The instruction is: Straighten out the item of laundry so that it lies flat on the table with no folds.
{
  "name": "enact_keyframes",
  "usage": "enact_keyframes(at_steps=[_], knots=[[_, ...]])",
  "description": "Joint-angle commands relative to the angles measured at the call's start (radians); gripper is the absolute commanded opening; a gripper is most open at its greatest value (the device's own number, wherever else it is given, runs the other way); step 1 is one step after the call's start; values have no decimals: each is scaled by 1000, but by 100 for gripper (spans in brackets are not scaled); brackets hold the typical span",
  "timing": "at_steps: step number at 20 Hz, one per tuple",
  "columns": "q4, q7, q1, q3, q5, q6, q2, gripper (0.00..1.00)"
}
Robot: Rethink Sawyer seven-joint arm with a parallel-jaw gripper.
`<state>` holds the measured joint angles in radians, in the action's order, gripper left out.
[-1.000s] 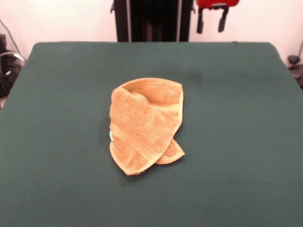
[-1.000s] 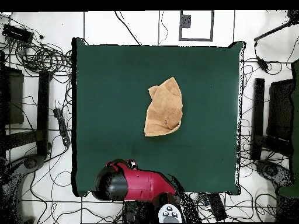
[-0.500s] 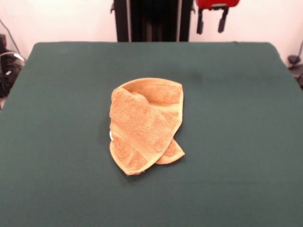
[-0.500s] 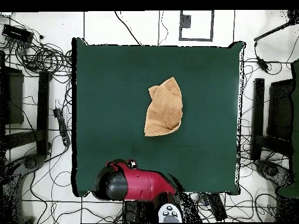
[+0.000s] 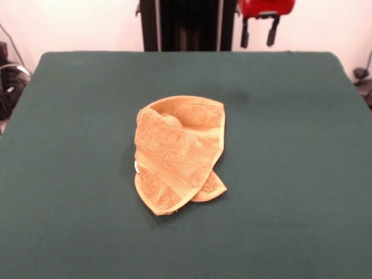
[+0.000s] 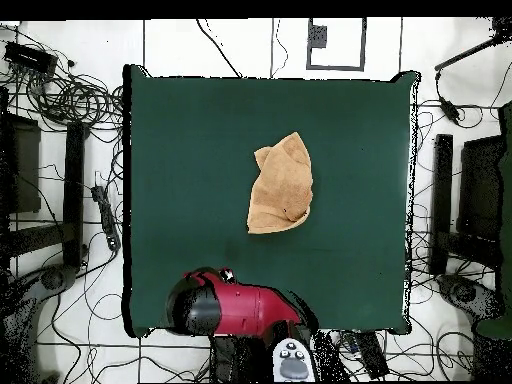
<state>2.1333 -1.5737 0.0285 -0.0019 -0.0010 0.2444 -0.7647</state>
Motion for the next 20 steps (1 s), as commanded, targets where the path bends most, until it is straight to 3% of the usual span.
enact_keyframes(at_steps=[1,20], knots=[[-149,-115,29,49,-10,-30,120,100],[-182,-106,34,43,-18,48,93,100]])
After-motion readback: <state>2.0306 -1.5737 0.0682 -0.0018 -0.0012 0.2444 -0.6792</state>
